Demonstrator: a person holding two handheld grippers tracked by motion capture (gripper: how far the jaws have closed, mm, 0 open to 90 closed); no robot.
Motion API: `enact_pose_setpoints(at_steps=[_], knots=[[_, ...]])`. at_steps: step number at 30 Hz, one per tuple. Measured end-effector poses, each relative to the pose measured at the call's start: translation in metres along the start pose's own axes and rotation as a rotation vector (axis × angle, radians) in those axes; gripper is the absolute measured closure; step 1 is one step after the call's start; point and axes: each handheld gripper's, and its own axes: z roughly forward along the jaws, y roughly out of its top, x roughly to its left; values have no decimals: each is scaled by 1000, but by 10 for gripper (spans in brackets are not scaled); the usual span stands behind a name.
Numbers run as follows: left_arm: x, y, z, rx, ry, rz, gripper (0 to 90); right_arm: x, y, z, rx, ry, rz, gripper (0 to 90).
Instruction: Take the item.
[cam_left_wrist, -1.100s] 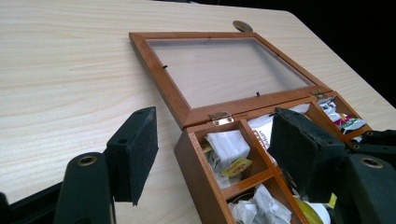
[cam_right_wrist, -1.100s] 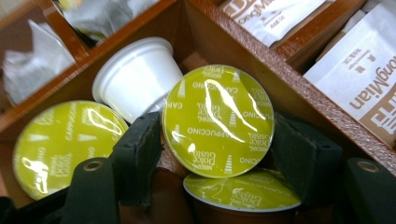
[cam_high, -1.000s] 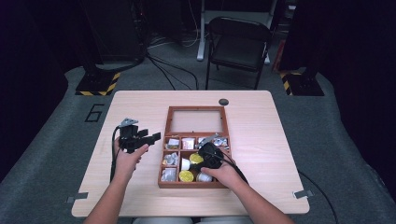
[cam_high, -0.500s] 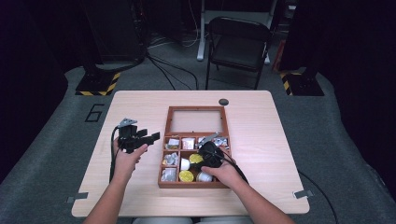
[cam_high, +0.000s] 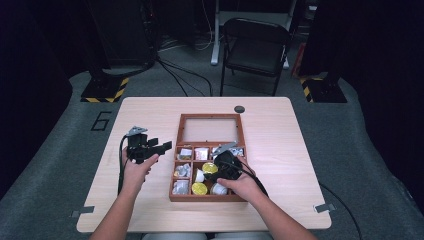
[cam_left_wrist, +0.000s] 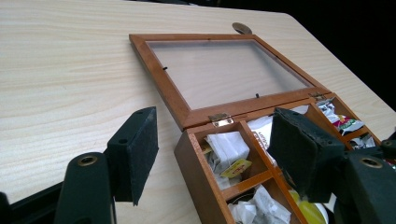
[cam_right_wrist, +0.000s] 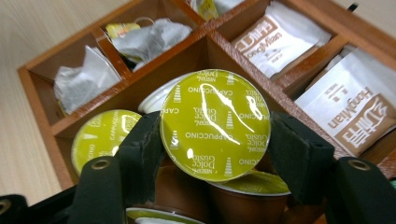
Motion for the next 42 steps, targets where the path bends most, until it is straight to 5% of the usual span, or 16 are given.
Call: enact_pose_setpoints(at_steps=[12,26,42], knots=[[2,1,4,1,-1,-4,325,-10,0,-15,-40,-17,27,370],[-3,5,15,19,-21,14,325,-40,-12,-47,-95,-96,104,370],[-4,8,25,35,-29,23,326,-102,-52,-81,-110,-298,261,370]])
